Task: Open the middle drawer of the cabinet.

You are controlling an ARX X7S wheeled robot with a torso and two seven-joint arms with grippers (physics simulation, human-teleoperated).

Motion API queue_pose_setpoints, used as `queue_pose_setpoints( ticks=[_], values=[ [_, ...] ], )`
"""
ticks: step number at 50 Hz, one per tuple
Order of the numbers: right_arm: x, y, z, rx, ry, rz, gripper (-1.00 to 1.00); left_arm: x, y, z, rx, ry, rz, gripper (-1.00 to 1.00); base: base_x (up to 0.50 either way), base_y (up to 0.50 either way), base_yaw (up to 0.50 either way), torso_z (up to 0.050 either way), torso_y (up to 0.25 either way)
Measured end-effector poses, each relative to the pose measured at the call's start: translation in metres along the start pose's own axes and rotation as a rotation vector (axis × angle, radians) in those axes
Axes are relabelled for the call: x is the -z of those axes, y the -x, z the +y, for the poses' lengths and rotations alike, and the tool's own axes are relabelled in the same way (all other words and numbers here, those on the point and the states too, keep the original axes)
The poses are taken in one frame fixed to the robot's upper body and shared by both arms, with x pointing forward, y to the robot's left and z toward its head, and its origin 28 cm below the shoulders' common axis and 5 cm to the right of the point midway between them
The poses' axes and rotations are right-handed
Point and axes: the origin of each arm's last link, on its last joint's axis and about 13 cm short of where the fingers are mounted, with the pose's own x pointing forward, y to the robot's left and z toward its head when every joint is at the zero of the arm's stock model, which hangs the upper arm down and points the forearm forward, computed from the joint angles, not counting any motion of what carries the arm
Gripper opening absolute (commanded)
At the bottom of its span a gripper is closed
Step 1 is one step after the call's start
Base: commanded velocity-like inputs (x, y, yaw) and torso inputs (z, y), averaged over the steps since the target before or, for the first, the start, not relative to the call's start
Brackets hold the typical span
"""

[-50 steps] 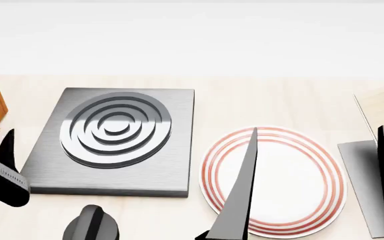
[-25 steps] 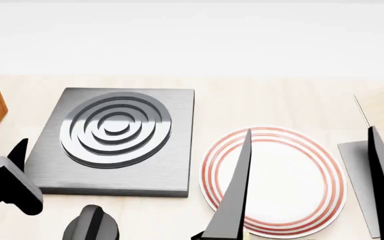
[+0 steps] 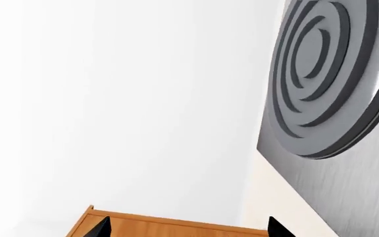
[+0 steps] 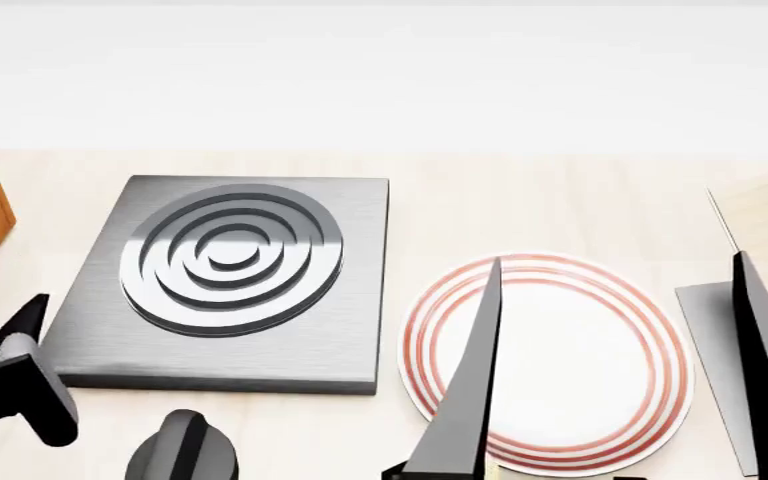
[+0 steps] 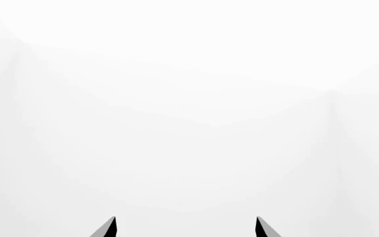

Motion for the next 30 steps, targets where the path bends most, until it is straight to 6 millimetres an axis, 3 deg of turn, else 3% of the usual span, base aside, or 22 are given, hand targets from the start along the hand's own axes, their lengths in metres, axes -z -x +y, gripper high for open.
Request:
queue_pose_setpoints(
  ticks=[30],
  values=[
    [0.0, 0.0, 0.0, -0.006, 0.0, 0.0, 1.0, 0.018, -0.009, -0.008, 0.011, -0.167, -0.009, 1.0, 0.0, 0.0, 0.0, 0.0, 0.0]
  ],
)
